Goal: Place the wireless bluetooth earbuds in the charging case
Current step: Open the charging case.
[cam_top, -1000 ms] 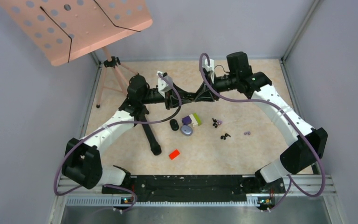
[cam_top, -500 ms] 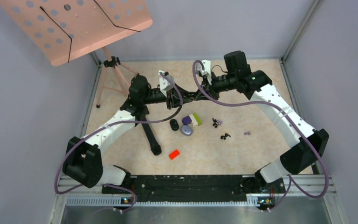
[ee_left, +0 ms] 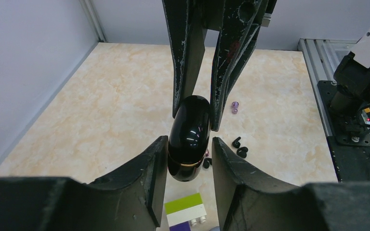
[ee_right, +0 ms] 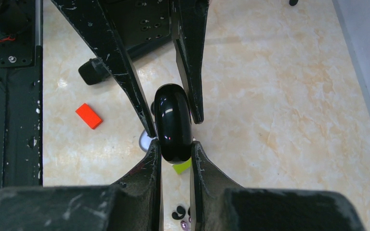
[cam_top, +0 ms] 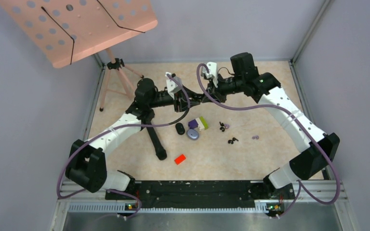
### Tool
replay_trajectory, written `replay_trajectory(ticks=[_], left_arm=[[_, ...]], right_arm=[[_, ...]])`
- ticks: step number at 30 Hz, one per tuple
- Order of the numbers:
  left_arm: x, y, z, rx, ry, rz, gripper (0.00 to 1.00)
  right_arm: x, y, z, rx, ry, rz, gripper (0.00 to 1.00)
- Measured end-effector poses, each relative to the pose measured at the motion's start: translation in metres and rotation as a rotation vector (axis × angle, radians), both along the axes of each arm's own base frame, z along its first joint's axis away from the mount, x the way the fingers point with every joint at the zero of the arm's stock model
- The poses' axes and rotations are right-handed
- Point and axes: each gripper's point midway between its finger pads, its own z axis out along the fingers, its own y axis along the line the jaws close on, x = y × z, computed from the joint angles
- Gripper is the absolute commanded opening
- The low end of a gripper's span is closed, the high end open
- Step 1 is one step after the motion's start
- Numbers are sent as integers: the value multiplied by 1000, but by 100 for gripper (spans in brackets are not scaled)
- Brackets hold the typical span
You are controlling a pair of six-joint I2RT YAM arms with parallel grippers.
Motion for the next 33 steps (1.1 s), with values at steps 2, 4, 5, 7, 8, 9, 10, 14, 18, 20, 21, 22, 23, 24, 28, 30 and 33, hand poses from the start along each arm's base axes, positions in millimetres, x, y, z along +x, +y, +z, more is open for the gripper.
replay_trajectory(ticks=[2,4,5,7,8,9,10,14,18,20,21,22,23,24,28,30,33], left_arm=[[0,-1,0,0,0,2,45],[1,-1,-1,1,1,6,43],[1,-1,-1,1,2,8,41],[1,-1,-1,1,4,8,40],[2,-1,-1,1,3,10,40],[2,-1,-2,1,3,11,42],[2,0,-1,1,4,13,43],[2,0,-5,2,15,16,38],[2,0,-5,1,16,18,37],[2,0,-5,1,16,18,32],[2,0,-5,1,17,17,31],[2,0,-5,1,18,17,29],[1,0,-5,1,18,15,23],[1,0,-5,1,19,15,16],[1,0,-6,2,19,14,0],[1,0,-6,3,17,10,0],[1,-1,-7,5,13,6,0]], right_arm=[[0,0,0,-2,-1,-3,0],[1,0,0,-3,-1,-5,0],[1,-1,0,-3,-1,-5,0],[1,-1,-1,-5,-2,-8,0],[1,-1,-1,-6,-2,-9,0],[1,-1,-1,-6,-3,-9,0],[2,-1,-1,-6,-3,-9,0],[2,-1,-1,-7,-3,-11,0],[1,-1,-1,-8,-2,-10,0],[1,-1,-1,-8,-2,-10,0],[1,-1,-1,-8,-1,-10,0],[1,-1,-1,-8,-1,-10,0],[1,-1,-1,-8,-1,-10,0],[1,-1,-1,-8,0,-10,0],[1,-1,-1,-8,1,-10,12],[0,-1,-2,-8,9,-14,29],[-1,-1,-2,-5,37,-27,35]])
